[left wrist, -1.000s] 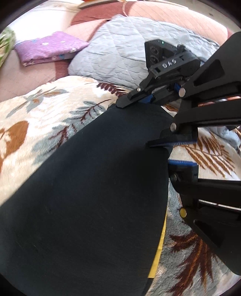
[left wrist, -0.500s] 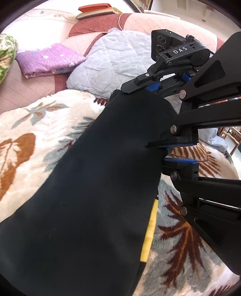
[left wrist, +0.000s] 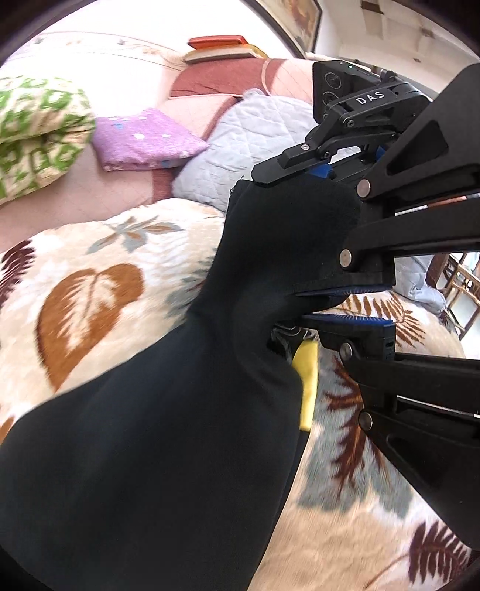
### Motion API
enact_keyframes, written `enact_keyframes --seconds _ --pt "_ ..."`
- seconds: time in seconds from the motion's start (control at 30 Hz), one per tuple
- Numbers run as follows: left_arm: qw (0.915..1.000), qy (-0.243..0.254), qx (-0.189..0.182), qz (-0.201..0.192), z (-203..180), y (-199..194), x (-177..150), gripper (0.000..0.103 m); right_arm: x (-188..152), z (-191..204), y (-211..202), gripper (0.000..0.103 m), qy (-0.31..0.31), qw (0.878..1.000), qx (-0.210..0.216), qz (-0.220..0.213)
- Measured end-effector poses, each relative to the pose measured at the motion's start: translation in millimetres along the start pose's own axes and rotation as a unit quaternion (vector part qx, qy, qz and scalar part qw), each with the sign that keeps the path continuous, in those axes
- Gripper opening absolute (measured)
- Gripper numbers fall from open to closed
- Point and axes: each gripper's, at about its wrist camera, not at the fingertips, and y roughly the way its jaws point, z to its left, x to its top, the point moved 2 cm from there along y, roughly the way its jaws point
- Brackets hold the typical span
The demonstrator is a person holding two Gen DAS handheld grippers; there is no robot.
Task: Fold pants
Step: 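Fold the pants over with the right tool toward the left tool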
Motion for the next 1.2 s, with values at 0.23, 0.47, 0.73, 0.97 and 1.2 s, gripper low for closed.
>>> enact_keyframes --seconds 0.23,0.47,0.73,0.97,1.2 --pt "0.9992 -0.033 -0.003 -0.020 41 -35 20 0.007 -7 45 43 0.015 -0.006 1.000 0.019 0.022" --pt "0.9969 -0.062 0.020 -0.044 82 -59 44 0.007 -28 81 115 0.015 -0.004 0.997 0.041 0.066" --pt "0.9952 -0.075 0.053 -0.035 104 -81 62 0.007 -57 85 178 0.019 0.032 0.994 0.036 0.098" --pt "0.9964 0.014 0.080 0.024 70 -65 66 0.011 -66 98 124 0.026 0.024 0.997 0.078 0.017" --pt "0.9877 0.071 0.133 0.040 46 -50 71 0.033 -128 52 82 0.047 0.107 0.987 0.116 -0.018"
